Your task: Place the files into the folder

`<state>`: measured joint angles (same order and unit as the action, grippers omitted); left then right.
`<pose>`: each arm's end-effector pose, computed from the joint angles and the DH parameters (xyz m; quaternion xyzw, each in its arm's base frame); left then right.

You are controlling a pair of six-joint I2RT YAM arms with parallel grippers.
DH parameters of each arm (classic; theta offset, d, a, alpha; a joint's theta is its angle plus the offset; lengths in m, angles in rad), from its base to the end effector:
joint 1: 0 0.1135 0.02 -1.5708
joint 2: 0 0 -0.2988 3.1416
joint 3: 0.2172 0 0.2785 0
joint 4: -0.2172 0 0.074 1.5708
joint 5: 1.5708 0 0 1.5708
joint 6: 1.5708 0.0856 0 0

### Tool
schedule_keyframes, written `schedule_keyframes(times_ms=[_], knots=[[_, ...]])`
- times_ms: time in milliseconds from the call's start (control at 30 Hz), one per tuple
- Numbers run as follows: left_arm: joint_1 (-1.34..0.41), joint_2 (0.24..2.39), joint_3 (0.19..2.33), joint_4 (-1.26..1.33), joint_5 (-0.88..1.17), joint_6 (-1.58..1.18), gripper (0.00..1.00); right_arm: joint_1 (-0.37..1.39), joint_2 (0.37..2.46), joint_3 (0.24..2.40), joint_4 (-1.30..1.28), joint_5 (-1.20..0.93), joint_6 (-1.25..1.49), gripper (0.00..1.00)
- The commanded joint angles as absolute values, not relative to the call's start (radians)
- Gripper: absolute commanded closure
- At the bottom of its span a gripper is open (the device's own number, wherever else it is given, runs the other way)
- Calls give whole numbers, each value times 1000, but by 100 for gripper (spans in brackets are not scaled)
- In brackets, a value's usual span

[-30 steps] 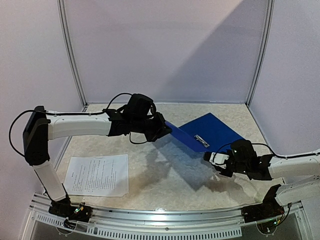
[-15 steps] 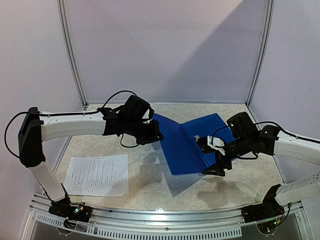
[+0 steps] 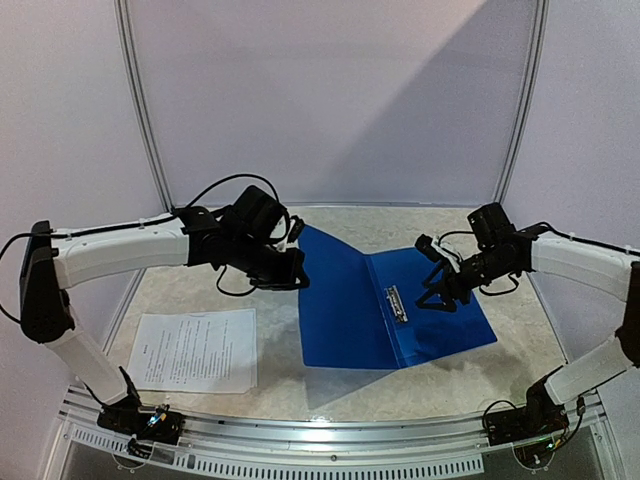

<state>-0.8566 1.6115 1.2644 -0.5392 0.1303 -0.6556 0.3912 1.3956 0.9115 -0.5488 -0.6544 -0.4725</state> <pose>0.2593 -0.3162 0.2529 0.1161 0.9331 -0.2744 0.2016 0.2660 0.1661 0.2124 -0.4597 0.7934 0.2994 0.2640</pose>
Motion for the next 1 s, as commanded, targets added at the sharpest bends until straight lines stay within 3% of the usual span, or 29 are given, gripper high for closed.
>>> schedule_keyframes(times_ms=[0, 367, 500, 600, 800, 967], knots=[[-811, 1636, 1245, -722, 7, -498, 100, 378, 1524, 900, -521, -645, -484, 30], [-768, 1680, 1114, -586, 30, -524, 99, 381, 1659, 898, -448, -619, -456, 34], [-767, 1670, 1118, -602, -81, -540, 63, 382, 1668, 866, -432, -596, -464, 35], [-768, 1668, 1170, -606, -170, -527, 49, 382, 1680, 851, -427, -606, -473, 35], [-776, 1669, 1295, -608, -330, -543, 42, 381, 1687, 842, -413, -610, -466, 35], [-791, 1690, 1442, -564, -350, -505, 40, 382, 1687, 842, -409, -627, -458, 35]])
